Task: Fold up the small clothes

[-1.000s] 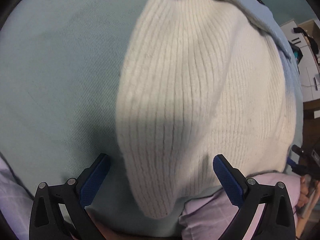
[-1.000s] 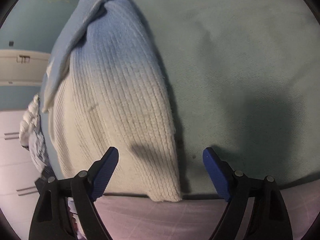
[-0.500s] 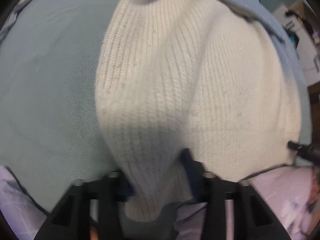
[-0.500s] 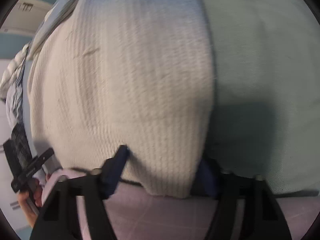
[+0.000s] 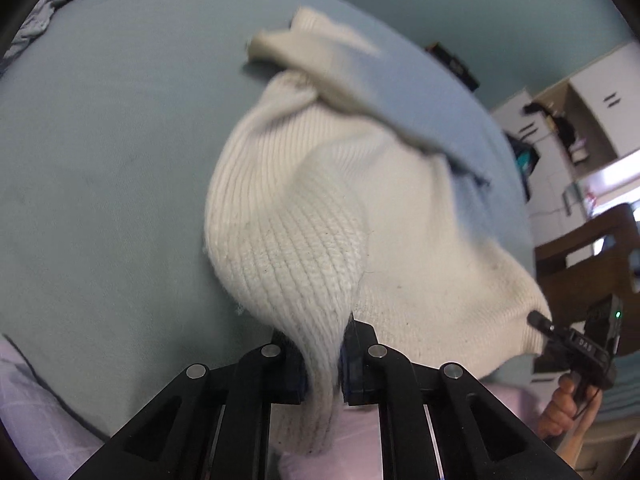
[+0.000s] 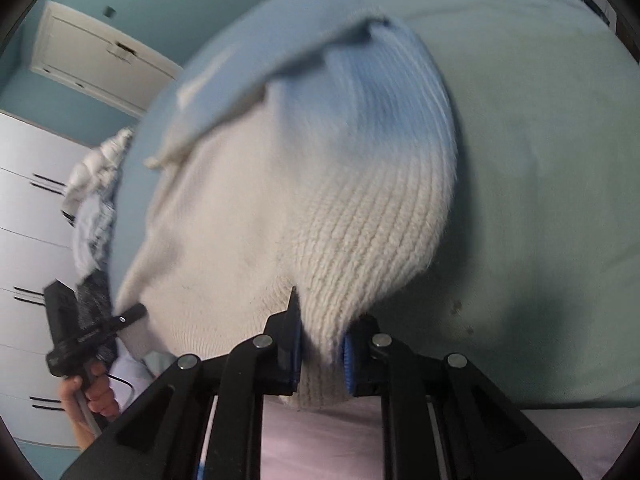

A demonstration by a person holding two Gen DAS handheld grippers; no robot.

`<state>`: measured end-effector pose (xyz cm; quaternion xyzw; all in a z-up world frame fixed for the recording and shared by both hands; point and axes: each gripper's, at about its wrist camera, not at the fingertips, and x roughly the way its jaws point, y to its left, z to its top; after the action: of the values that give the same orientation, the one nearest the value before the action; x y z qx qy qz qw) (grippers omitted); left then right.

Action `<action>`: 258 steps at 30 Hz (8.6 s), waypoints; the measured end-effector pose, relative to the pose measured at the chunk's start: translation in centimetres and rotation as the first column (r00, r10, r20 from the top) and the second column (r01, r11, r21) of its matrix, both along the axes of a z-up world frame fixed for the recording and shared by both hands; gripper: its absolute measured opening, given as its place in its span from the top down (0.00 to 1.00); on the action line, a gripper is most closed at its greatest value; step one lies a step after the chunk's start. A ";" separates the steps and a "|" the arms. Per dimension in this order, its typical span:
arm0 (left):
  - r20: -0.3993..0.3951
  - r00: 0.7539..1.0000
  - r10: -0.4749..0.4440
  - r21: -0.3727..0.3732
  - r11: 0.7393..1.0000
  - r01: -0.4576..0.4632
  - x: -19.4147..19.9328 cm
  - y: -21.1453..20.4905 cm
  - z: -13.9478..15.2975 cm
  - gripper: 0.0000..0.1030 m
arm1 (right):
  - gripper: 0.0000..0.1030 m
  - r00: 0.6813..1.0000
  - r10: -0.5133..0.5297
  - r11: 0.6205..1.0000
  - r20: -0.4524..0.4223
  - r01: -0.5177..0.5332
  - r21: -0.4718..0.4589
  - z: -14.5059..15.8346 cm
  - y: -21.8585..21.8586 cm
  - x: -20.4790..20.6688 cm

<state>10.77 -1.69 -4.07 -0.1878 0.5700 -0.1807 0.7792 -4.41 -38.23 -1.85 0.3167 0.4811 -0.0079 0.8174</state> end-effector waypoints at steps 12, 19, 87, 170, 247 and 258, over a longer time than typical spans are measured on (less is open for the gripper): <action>0.205 0.975 0.086 -0.206 0.978 -0.044 -0.5 2.0 12.0 0.91 | 0.91 0.925 -0.087 0.990 0.371 0.039 0.135 9.8 -1.7 -3.4; 0.188 0.981 0.038 -0.225 0.974 0.006 -4.8 4.0 15.5 0.91 | 0.92 0.906 -0.029 0.992 0.422 -0.027 0.125 11.5 0.1 -8.4; 0.113 0.939 0.326 -0.171 0.937 -0.305 28.5 2.9 -5.8 0.93 | 0.95 0.962 -0.157 0.911 0.224 0.228 -0.342 -4.1 -9.9 27.5; 0.254 0.966 0.048 0.064 0.996 -0.066 8.9 0.8 -1.9 0.00 | 0.25 0.999 0.004 0.939 0.048 0.012 -0.343 -4.3 -13.4 29.1; -0.031 0.939 0.342 -0.137 0.929 -0.343 5.5 2.7 -4.1 0.75 | 0.79 0.893 -0.447 0.812 0.053 0.380 0.443 -12.6 -12.8 2.3; -0.242 0.924 0.297 -0.257 0.898 -0.357 -1.3 5.8 0.4 0.79 | 0.80 0.934 -0.353 0.840 0.052 0.292 0.457 -6.2 -12.9 -5.9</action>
<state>9.46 4.15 -3.69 -0.4129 0.5708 -0.1106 0.7011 -10.27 -51.11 -8.05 0.5703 0.3538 -0.0147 0.7412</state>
